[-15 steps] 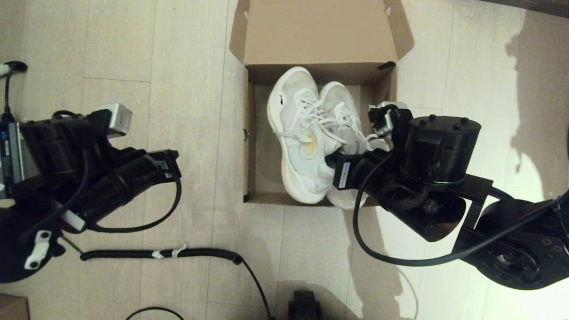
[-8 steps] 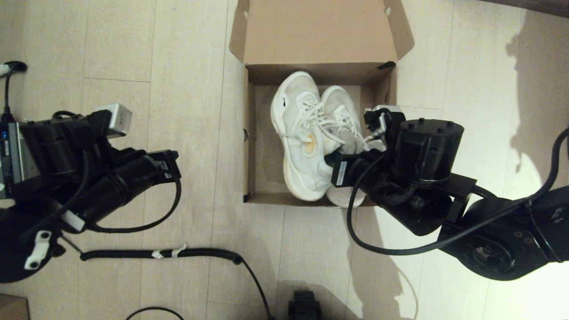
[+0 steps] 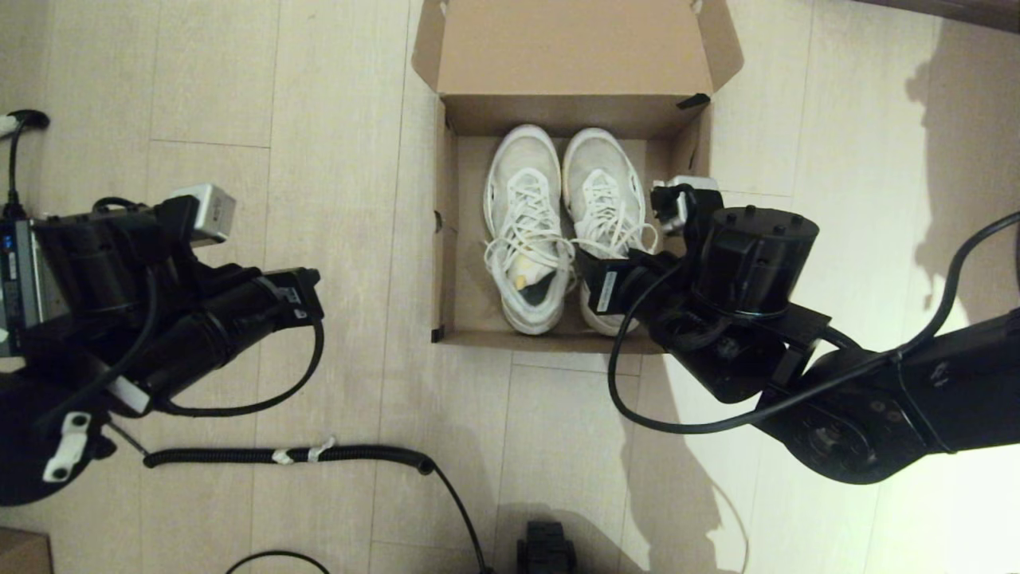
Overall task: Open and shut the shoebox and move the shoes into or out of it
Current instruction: Put the shoes into the shoe box
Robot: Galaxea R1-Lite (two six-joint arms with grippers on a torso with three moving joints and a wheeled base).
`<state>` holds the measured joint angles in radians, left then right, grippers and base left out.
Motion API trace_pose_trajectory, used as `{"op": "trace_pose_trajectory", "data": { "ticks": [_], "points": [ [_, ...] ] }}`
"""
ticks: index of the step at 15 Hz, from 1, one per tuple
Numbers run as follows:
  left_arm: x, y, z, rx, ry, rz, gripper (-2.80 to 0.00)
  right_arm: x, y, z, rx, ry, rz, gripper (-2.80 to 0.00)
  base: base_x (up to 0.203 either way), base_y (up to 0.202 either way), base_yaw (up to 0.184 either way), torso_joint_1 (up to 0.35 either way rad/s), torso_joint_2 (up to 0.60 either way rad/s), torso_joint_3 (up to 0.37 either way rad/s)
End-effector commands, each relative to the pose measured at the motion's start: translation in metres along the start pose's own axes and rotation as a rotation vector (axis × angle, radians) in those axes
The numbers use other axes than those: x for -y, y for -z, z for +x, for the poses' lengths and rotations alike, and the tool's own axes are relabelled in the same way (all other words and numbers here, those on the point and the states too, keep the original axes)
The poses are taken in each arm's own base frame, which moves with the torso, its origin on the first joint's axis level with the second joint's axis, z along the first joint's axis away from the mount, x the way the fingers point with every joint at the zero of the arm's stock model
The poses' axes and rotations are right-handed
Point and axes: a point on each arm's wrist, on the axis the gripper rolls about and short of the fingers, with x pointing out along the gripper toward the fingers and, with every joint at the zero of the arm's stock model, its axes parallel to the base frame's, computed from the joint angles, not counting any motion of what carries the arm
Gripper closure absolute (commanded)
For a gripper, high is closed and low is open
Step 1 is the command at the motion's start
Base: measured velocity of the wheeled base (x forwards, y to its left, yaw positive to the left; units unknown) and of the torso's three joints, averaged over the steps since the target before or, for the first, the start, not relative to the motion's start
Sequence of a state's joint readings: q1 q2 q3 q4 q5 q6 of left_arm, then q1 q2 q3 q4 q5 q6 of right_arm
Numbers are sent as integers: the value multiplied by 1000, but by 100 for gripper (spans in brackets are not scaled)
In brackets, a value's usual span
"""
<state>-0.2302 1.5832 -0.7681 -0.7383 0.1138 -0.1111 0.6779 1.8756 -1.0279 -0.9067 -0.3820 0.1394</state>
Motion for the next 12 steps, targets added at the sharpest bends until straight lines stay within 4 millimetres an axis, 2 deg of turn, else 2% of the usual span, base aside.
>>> {"op": "trace_pose_trajectory", "data": {
  "ticks": [1,3,5,6,7,10,12],
  "points": [
    [0,-1,0,5,-1,0,0,0,-8,-5,21,-1,9,-280,0,0,0,0,0,0],
    [1,-2,7,10,2,-2,0,3,-36,-22,72,-8,35,-280,0,0,0,0,0,0],
    [4,-8,24,32,8,-9,0,19,-69,-45,113,34,61,-280,0,0,0,0,0,0],
    [6,-11,35,59,11,-11,0,37,-82,-52,134,89,69,-86,0,0,0,0,0,0],
    [8,-15,47,96,15,-11,0,55,-91,-55,146,152,67,0,0,0,0,0,0,0],
    [13,-22,92,191,18,0,0,111,-100,-51,157,349,43,0,0,0,0,0,0,0],
    [13,-25,125,264,9,16,0,143,-90,-34,142,427,72,0,0,0,0,0,0,0]
  ]
}}
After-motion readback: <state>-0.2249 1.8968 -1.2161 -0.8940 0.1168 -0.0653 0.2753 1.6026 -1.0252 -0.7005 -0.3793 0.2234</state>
